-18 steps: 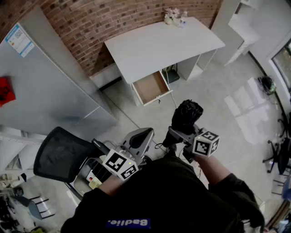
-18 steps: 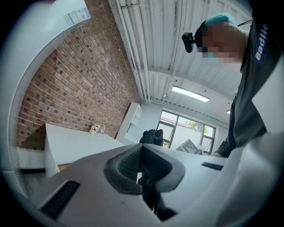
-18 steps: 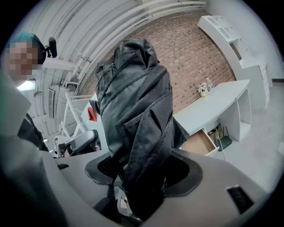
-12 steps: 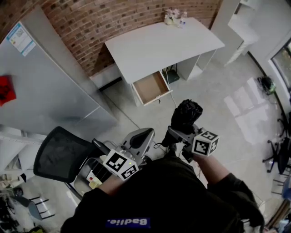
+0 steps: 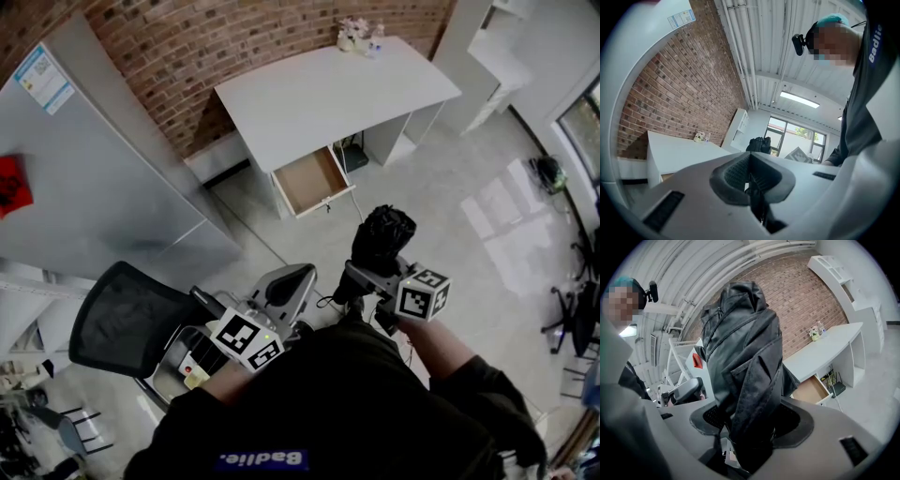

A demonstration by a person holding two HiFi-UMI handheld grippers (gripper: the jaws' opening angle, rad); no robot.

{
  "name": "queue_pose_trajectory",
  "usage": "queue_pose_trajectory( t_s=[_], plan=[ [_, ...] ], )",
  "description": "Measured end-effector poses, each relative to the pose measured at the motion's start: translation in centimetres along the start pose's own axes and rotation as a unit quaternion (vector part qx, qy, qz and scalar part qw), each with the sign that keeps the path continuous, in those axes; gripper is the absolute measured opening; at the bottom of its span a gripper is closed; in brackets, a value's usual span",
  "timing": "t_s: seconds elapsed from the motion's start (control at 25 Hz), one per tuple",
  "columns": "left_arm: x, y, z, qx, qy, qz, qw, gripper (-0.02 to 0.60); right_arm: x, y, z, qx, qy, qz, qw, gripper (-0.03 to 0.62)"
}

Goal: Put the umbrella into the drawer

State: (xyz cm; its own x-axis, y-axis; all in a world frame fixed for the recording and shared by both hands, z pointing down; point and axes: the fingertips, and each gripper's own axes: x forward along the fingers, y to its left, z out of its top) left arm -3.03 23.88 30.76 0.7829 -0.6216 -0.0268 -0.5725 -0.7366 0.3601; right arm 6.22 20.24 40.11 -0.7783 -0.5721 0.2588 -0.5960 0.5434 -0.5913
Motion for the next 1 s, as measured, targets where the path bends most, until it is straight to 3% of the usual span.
queue_pose_trajectory(
  t_s=[0.56, 1.0],
  plan=[
    [1.6, 3.3, 0.8, 0.002, 0.004, 0.027, 0.9996, -0.003, 3.0, -2.6, 2.3, 0.027, -0.008, 0.016, 0.999, 0.287],
    [9.1, 9.9, 2.7, 0.008, 0.000, 0.083, 0.9965, -0.003, 8.6, -9.9, 7.9, 0.023, 0.015, 0.057, 0.998, 0.287]
  ],
)
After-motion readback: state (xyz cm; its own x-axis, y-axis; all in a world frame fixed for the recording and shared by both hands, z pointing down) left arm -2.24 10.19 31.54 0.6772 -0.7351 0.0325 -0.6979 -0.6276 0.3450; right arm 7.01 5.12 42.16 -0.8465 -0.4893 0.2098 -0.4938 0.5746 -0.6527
